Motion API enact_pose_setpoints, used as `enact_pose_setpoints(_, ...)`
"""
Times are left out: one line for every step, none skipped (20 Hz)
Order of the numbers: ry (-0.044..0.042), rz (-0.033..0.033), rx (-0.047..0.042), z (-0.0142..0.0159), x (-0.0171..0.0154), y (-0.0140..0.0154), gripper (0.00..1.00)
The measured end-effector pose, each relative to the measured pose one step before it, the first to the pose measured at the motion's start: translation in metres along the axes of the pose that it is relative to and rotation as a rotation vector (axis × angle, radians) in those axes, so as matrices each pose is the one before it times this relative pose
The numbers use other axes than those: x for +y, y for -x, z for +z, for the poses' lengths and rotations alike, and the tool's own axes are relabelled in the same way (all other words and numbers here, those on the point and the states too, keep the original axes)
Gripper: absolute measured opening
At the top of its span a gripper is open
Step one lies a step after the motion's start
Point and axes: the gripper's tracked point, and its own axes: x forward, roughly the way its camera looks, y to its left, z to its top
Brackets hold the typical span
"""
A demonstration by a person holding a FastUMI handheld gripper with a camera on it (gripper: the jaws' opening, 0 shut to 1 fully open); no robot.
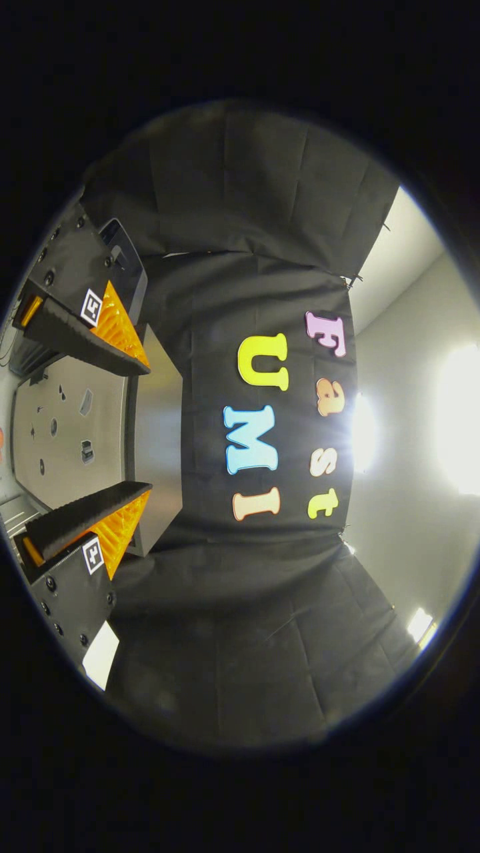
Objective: Put the clothes into the washing machine and then close the washing machine lid.
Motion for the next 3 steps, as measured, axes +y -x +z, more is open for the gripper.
enact_pose_setpoints(0.0118, -0.00501, -0.01626, 0.00108, -0.004, 0.00361, 0.98)
enact_pose_setpoints(0.01638, 0.0029, -0.00415, -0.00379, -0.00223, -0.00009, 0.98)
enact_pose_setpoints(0.01341, 0.00598, 0.00832, -0.00573, -0.0005, 0.00096, 0.98)
